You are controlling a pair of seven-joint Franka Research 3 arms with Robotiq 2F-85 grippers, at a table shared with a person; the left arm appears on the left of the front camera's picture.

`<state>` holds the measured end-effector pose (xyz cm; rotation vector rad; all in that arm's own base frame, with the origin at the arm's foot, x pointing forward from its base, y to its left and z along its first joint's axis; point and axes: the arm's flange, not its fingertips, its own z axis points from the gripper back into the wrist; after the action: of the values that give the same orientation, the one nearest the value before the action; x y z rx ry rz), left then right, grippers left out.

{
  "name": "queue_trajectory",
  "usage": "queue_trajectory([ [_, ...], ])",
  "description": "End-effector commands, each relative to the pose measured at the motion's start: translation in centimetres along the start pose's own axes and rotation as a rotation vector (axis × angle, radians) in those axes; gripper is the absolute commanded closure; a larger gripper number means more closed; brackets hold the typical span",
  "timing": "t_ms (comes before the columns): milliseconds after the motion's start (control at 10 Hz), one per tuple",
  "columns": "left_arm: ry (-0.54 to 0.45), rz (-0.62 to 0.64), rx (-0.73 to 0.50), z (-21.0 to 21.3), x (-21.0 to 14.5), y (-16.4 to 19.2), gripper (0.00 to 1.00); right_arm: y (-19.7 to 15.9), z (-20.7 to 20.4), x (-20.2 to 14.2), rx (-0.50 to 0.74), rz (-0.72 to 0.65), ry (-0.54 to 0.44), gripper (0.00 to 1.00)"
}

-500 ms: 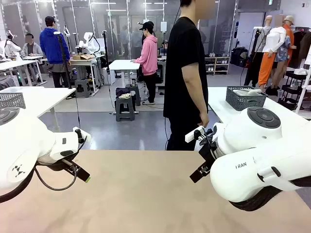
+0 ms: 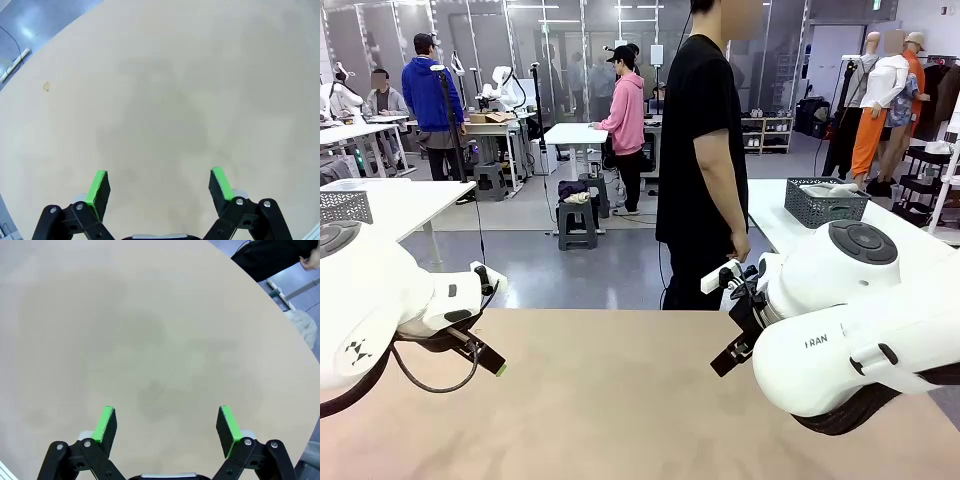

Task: Fold the towels and place them in the basket.
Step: When a person lays out a Towel with hook on the table, fold it in half twice.

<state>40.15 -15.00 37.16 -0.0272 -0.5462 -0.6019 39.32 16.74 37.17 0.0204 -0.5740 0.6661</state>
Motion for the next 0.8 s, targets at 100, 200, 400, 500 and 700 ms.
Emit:
queue_trajectory([
  [100, 0.000, 0.001, 0.000, 0.00, -0.01, 0.03, 0.00, -0.01, 0.00, 0.00, 0.001, -0.003, 0.000, 0.00],
  [200, 0.000, 0.001, 0.000, 0.00, -0.01, 0.03, 0.00, -0.01, 0.00, 0.00, 0.001, -0.003, 0.000, 0.00],
  [400, 0.000, 0.001, 0.000, 0.00, -0.01, 0.03, 0.00, -0.01, 0.00, 0.00, 0.001, -0.003, 0.000, 0.00],
  [500, 0.000, 0.001, 0.000, 0.00, -0.01, 0.03, 0.00, -0.01, 0.00, 0.00, 0.001, -0.003, 0.000, 0.00],
  [700, 0.000, 0.001, 0.000, 0.00, -0.01, 0.03, 0.00, -0.01, 0.00, 0.00, 0.001, -0.003, 0.000, 0.00],
])
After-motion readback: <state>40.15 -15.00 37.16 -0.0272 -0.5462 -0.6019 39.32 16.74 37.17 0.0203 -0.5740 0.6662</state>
